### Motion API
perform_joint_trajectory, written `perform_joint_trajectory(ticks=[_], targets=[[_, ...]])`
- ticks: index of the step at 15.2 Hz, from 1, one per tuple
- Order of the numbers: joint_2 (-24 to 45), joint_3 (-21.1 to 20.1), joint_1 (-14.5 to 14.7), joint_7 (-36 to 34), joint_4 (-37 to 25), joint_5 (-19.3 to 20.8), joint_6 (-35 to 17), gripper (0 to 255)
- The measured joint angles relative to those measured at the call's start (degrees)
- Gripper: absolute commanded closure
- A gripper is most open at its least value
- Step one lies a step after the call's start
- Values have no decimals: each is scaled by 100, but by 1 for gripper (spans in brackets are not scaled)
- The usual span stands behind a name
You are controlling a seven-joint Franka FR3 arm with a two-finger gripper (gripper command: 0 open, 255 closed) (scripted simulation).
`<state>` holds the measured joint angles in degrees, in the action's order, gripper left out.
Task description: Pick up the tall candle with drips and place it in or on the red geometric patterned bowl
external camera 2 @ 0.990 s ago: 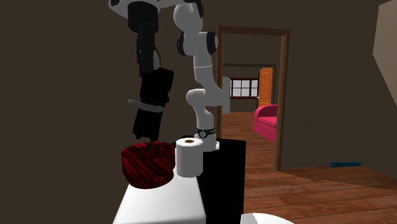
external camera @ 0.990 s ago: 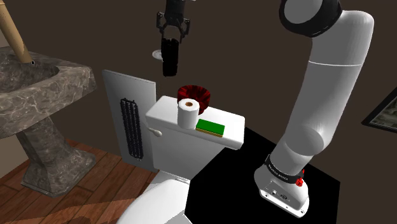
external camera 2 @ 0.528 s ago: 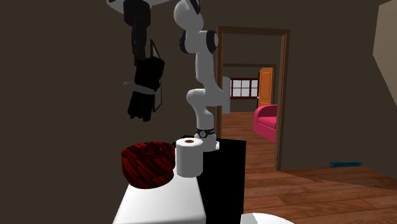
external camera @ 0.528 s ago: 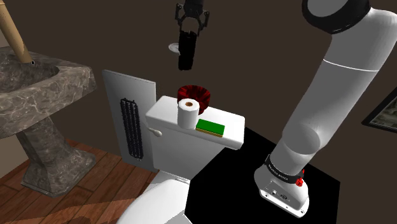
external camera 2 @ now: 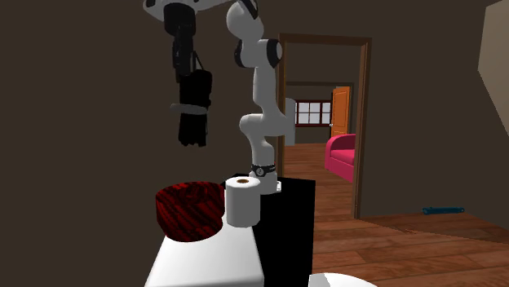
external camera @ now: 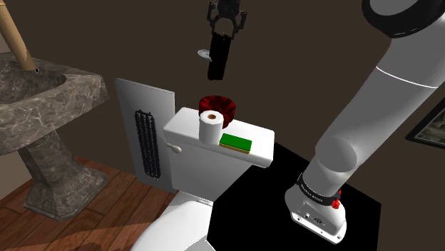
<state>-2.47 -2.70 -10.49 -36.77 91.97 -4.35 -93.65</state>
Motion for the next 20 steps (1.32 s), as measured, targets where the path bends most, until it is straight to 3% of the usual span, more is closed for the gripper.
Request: perform_joint_trajectory(ticks=[7,10,15,20], targets=[[-200,-64,-79,36,465,90,-605,255],[-366,-81,-111,30,911,87,-1175,255],[-448,-82,-157,50,1248,76,-1235,255],[-502,-105,-188,46,1669,77,-1614,255]])
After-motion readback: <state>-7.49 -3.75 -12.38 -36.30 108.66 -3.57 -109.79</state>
